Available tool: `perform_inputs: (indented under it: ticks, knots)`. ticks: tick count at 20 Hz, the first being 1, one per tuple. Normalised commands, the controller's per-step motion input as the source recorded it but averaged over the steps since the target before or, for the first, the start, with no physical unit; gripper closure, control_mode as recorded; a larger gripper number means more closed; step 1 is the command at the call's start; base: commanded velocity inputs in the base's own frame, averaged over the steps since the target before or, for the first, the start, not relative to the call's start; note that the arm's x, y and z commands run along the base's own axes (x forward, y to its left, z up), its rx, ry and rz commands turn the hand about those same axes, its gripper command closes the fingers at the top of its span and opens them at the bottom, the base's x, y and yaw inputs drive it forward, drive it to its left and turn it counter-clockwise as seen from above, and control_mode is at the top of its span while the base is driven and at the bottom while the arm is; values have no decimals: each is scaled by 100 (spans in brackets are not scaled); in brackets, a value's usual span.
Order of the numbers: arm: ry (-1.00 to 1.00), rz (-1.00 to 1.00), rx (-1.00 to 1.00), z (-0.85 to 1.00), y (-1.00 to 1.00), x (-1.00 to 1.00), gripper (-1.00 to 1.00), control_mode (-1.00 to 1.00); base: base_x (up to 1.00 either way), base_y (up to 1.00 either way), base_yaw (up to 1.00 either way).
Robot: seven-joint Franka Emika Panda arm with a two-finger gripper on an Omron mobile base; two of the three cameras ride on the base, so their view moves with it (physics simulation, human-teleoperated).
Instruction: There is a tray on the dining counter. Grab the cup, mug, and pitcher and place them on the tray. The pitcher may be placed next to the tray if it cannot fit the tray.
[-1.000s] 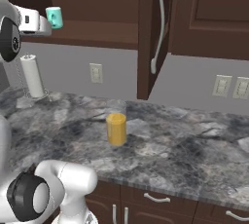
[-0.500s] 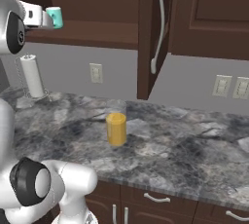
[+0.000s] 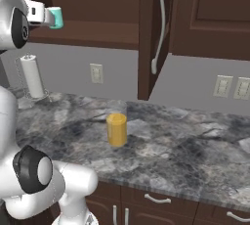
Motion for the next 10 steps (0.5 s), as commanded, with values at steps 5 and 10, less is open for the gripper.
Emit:
perform_inputs:
  ticks: [5, 10]
  knots:
    - [0, 0, 0, 0, 0, 28, -100, -100, 0, 0, 0]
    - [0, 0, 0, 0, 0, 28, -100, -100, 0, 0, 0]
